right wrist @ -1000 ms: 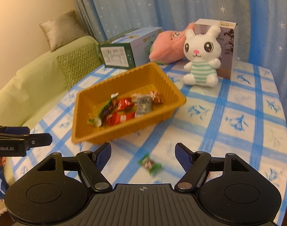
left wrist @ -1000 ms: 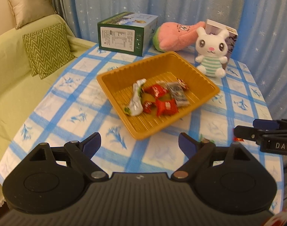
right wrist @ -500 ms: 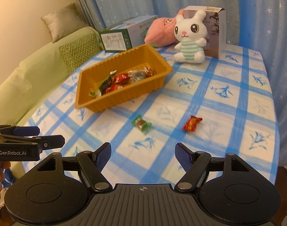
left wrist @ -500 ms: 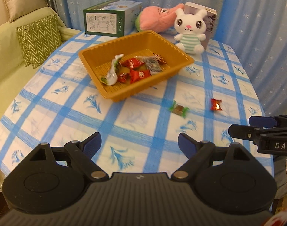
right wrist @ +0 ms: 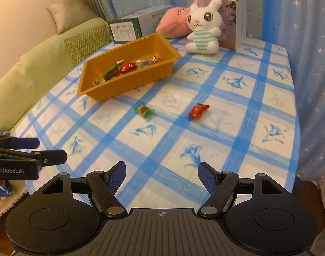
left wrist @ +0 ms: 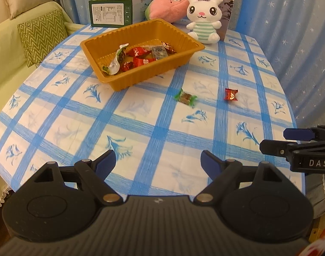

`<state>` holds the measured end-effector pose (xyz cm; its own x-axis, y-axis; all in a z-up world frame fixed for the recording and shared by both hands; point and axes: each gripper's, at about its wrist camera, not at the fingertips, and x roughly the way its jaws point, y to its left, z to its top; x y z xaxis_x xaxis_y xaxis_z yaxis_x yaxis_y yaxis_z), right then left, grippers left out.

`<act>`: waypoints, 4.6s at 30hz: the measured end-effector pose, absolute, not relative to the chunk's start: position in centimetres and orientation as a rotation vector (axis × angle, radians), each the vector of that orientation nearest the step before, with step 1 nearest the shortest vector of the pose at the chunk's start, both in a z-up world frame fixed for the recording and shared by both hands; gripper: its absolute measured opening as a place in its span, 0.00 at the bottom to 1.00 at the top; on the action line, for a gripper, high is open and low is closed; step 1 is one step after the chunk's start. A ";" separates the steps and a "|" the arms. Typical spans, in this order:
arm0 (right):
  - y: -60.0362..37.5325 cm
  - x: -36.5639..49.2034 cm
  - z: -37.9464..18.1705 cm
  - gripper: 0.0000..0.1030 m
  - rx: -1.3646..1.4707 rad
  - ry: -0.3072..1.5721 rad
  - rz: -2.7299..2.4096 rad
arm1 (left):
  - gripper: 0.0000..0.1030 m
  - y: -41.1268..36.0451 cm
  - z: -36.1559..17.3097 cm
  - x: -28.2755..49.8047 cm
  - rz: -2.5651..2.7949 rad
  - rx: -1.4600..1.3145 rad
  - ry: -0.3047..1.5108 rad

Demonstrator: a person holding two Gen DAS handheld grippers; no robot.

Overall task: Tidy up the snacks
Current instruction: 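Withdraw both tools from the tray toward the remaining candies on the table, then grasp the green-wrapped candy with the left tool while the right tool grasps the red packet, then carry both held candies over the orange tray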

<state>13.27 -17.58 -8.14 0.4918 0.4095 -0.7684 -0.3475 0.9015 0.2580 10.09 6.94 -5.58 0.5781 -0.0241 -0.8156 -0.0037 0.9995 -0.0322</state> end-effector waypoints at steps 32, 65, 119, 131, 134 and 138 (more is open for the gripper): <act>-19.4 14.2 -11.6 0.72 0.116 1.008 0.359 | 0.58 5.1 -10.1 13.3 -0.151 0.094 0.955; -21.3 17.9 -12.4 0.72 0.250 1.031 0.138 | 0.58 2.6 -15.3 27.2 -0.335 0.387 0.904; -16.6 28.5 -15.0 0.35 0.181 0.970 0.280 | 0.18 12.1 -12.7 23.7 -0.111 0.102 0.952; -15.7 28.5 -15.8 0.21 0.147 0.974 0.292 | 0.18 13.2 -11.9 22.8 -0.071 0.085 0.938; -15.5 28.2 -15.7 0.20 0.134 0.969 0.298 | 0.18 13.3 -11.5 22.4 -0.069 0.080 0.929; -15.4 27.5 -15.1 0.20 0.133 0.957 0.317 | 0.18 13.3 -10.9 21.9 -0.073 0.074 0.915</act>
